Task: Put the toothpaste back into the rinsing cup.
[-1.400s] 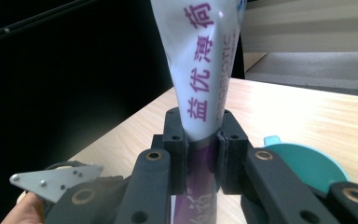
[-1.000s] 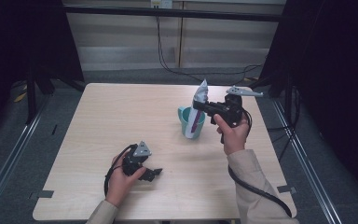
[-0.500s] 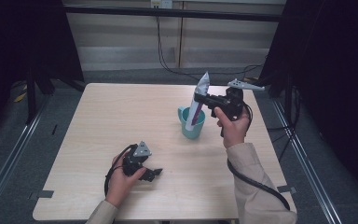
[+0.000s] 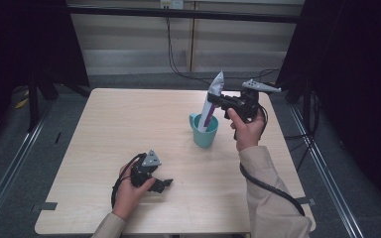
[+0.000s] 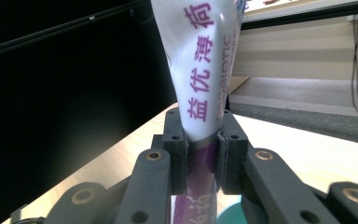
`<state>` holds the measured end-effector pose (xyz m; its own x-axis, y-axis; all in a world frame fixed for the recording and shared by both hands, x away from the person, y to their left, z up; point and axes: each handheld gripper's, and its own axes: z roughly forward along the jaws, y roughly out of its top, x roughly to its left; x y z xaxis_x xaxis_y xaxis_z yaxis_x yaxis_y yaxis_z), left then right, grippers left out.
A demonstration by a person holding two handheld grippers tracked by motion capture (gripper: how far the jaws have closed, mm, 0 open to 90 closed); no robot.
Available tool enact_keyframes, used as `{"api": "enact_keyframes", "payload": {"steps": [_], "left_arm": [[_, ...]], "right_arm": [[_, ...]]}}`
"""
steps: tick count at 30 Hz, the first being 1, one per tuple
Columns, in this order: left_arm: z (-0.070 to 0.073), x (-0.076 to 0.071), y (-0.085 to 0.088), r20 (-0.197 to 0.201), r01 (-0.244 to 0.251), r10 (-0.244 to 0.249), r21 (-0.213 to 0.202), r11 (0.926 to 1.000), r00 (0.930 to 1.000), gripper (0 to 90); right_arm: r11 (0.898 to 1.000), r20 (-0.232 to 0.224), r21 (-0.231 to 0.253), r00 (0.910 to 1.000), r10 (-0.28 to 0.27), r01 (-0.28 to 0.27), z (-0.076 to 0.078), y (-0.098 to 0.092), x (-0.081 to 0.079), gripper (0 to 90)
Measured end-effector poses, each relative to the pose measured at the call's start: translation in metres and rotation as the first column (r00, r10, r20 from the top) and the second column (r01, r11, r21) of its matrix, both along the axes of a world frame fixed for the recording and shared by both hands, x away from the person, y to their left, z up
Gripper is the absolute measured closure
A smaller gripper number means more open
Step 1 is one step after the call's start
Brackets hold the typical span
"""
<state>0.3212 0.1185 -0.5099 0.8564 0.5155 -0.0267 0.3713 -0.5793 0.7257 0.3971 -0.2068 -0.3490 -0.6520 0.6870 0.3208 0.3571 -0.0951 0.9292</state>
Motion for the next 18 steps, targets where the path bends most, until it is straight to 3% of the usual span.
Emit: {"api": "enact_keyframes", "payload": {"steps": [18], "left_arm": [[0.0, 0.0, 0.0, 0.001, -0.002, 0.002, 0.002, 1.0, 1.0, 12.1]], "right_arm": [[0.998, 0.005, -0.026, 0.9986, -0.053, 0.053, 0.0, -0.004, 0.014, 76.8]]}}
